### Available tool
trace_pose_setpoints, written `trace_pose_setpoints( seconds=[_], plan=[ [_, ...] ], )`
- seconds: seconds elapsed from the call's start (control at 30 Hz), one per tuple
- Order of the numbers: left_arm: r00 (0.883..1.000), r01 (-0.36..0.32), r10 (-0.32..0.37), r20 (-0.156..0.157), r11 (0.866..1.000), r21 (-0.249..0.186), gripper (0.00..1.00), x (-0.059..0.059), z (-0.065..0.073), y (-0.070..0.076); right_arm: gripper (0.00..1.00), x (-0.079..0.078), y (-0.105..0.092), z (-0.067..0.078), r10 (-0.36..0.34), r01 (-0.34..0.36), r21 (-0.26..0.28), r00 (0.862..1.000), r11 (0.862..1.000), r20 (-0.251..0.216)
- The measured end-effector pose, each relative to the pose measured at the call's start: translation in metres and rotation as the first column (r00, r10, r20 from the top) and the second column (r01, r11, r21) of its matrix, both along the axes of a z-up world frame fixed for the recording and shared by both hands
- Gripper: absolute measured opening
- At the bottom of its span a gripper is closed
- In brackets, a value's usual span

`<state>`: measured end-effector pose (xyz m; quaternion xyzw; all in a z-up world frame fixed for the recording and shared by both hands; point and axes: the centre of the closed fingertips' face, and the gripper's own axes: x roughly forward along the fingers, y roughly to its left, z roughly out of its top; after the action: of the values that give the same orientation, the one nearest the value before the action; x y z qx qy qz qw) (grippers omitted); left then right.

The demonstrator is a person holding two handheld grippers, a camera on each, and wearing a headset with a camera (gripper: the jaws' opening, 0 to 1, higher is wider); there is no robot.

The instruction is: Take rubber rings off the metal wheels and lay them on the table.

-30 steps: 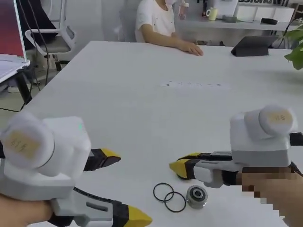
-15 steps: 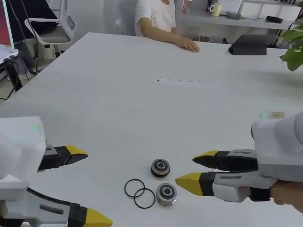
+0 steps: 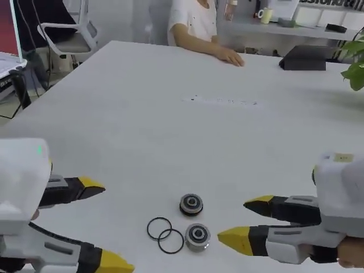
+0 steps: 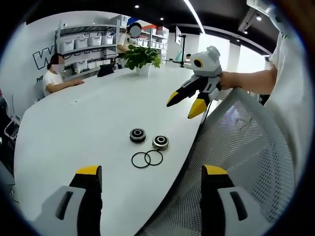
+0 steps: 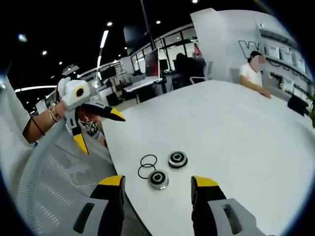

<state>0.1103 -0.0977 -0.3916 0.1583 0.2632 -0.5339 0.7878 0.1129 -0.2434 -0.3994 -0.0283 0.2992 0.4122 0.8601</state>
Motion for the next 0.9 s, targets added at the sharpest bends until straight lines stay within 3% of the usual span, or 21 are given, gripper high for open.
trace_pose_setpoints(
  seconds=[0.13,0.4,0.8,0.87,0.9],
  plan=[
    [1.0,0.011,-0.011,-0.007,1.0,0.0,0.82,0.003,0.001,0.0,0.54,-0.002,-0.003,-0.003,-0.002,0.002,-0.008,1.0,1.0,0.003],
    [0.998,0.06,-0.06,0.037,0.998,-0.003,0.83,0.023,0.015,-0.008,0.52,0.002,-0.011,-0.001,-0.023,0.024,-0.032,0.999,0.999,0.022],
    [0.982,0.163,-0.161,0.099,0.987,-0.015,0.83,0.054,0.043,-0.032,0.52,0.029,-0.02,0.035,-0.09,0.091,-0.007,0.988,0.996,0.125],
    [0.975,0.191,-0.189,0.12,0.982,-0.003,0.82,0.058,0.048,-0.035,0.51,0.034,-0.021,0.041,-0.081,0.086,-0.025,0.986,0.996,0.146],
    [0.971,0.203,-0.201,0.127,0.979,0.004,0.82,0.059,0.049,-0.036,0.5,0.041,-0.025,0.041,-0.082,0.095,-0.068,0.982,0.993,0.17]
  ],
)
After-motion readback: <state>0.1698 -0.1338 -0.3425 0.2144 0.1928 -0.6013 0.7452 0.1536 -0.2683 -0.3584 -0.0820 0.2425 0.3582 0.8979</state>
